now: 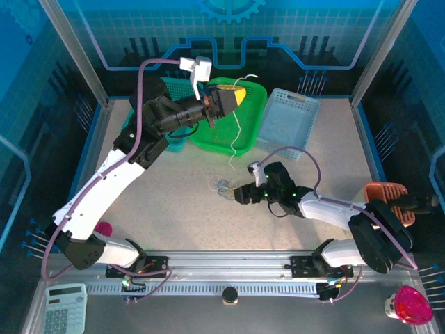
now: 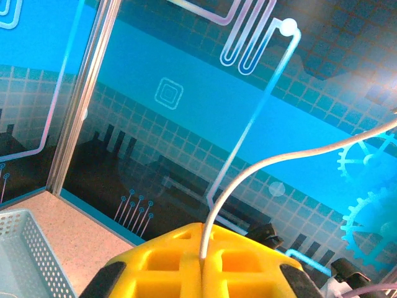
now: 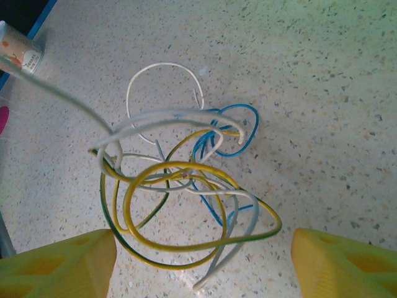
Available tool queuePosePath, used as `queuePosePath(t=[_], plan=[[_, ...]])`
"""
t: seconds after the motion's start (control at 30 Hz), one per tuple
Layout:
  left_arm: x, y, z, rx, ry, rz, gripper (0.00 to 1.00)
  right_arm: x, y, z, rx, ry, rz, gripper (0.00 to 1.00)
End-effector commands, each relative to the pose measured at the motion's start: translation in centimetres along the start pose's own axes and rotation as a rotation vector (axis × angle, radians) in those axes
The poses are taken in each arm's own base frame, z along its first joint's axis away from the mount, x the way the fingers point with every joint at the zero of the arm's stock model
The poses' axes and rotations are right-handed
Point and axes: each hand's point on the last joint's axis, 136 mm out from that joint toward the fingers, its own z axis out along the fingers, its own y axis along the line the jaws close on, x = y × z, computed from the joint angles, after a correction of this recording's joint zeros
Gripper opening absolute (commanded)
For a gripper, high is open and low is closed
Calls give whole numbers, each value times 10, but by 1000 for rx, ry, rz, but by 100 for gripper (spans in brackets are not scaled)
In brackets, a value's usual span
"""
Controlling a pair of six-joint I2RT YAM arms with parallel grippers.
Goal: Untangle the cables
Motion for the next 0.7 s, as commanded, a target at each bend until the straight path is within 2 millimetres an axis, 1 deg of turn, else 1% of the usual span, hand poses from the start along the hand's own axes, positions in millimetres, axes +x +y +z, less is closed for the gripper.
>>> queuePosePath(t=[0.0, 0.03, 0.1, 0.2, 0.23, 0.27, 0.37, 0.47, 0.57, 0.63, 0.67], plan=[[-17, -17, -4, 29, -41, 15, 0, -20, 14, 6, -44, -39, -44, 58], [-17, -17, -4, 29, -41, 15, 0, -20, 16, 8, -55, -34, -45, 48], [-17, -17, -5, 29, -43, 16, 0, -19, 17, 12, -68, -22, -44, 32], [-19, -18, -6, 24, -48, 24, 0, -11, 13, 15, -62, 2, -36, 9], [-19, -17, -6, 22, -49, 28, 0, -12, 12, 15, -60, -11, -38, 3], [-21, -18, -6, 19, -52, 33, 0, -11, 9, 15, -55, -17, -34, 0], [-27, -21, -7, 20, -61, 53, 0, 0, -1, 16, -28, -9, -7, 0], [-38, -27, -8, 19, -78, 81, 0, 11, -13, 17, 3, -1, 21, 0], [-54, -35, -10, 20, -98, 117, 0, 22, -25, 18, 45, 12, 47, 0], [-67, -42, -14, 18, -119, 142, 0, 30, -34, 18, 74, 21, 64, 0], [-72, -42, -14, 14, -125, 150, 0, 33, -37, 18, 83, 23, 72, 0]])
